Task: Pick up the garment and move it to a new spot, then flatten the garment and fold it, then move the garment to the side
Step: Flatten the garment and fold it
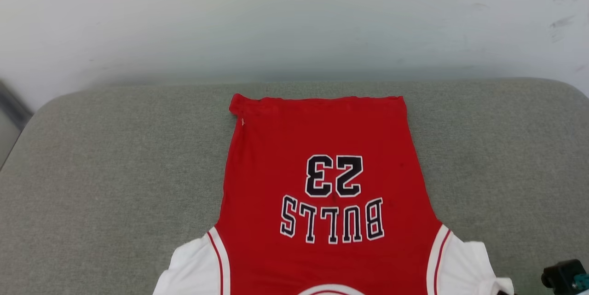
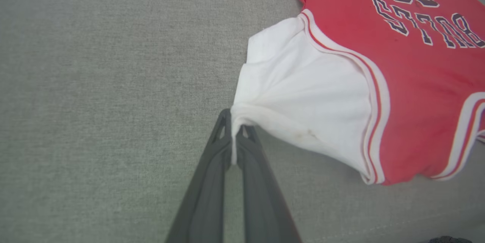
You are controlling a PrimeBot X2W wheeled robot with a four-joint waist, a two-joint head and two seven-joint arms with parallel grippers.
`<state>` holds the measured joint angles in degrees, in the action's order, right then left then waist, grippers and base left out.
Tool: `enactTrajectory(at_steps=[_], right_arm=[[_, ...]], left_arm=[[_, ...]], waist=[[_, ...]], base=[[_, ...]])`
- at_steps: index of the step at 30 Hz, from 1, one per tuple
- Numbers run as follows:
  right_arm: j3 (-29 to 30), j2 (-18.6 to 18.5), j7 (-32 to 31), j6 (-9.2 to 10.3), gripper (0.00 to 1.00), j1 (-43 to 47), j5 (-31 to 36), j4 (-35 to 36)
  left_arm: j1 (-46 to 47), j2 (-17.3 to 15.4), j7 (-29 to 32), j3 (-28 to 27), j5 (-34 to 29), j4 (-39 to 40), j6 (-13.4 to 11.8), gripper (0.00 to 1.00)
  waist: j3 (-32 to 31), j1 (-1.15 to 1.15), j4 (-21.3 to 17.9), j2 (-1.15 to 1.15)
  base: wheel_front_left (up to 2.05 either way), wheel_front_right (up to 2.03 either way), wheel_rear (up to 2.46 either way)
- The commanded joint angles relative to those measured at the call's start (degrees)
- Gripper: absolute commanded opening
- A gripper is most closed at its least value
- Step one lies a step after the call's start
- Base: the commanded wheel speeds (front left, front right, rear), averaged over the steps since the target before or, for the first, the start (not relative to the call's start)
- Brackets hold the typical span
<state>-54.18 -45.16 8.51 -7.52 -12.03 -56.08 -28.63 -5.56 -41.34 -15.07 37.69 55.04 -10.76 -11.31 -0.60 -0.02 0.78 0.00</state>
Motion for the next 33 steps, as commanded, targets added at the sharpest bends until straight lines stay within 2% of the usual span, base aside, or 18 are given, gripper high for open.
enactTrajectory(at_steps=[1,8,9,10,11,20,24,28,33], right_arm=[[0.39,-0.89,-0.67,0.06,0.0,1.21,-0.25,0.22],[3.02,-3.45,-7.35,0.07,0.0,4.54,-1.27,5.26],[3.6,-3.69,-8.11,0.07,0.04,4.26,-0.89,5.73],[4.36,-3.81,-8.95,0.07,0.48,3.86,-0.76,6.23],[5.22,-3.98,-9.61,0.07,1.0,3.12,-0.46,6.95],[15.88,-7.79,-14.13,0.05,1.0,-7.4,5.84,15.16],[21.42,-7.8,-18.67,0.05,1.0,-14.91,7.11,18.79],[24.69,-5.94,-26.81,0.05,1.0,-23.1,5.94,20.45],[24.42,-4.45,-44.34,0.05,1.0,-33.23,3.35,18.06]], left_arm=[[-0.77,-0.39,-0.14,-0.46,0.22,0.2,-0.37,0.0],[-3.4,-0.3,-0.14,-0.63,-0.19,2.16,-0.96,0.0],[-3.04,-0.15,-0.14,-0.63,-0.48,2.45,-1.0,0.0],[-2.61,-0.04,-0.14,-0.62,-0.67,2.76,-0.99,0.0],[-2.24,0.08,-0.14,-0.55,-1.0,3.05,-1.03,0.0],[1.56,0.97,-0.14,-0.61,-4.16,5.42,-1.49,0.0],[3.94,1.54,-0.14,-0.92,-6.13,6.57,-1.58,0.0],[6.91,2.56,-0.14,-1.1,-8.33,7.79,-1.27,0.0],[10.41,5.44,-0.14,-2.33,-9.51,9.67,-0.18,0.0]], waist=[[-0.05,0.02,-0.02,0.0],[0.07,0.02,0.41,0.0],[0.17,0.02,0.47,0.0],[0.36,0.02,0.54,0.0],[0.59,0.02,0.57,0.0],[4.99,0.02,1.62,0.0],[8.28,0.02,3.27,0.0],[12.47,0.02,5.47,0.0],[18.16,0.02,8.89,0.0]], base=[[0.0,0.0,0.0],[0.0,0.0,0.0],[0.0,0.0,0.0],[0.0,0.0,0.0],[0.0,0.0,0.0],[0.0,0.0,0.0],[0.0,0.0,0.0],[0.0,0.0,0.0],[0.0,0.0,0.0]])
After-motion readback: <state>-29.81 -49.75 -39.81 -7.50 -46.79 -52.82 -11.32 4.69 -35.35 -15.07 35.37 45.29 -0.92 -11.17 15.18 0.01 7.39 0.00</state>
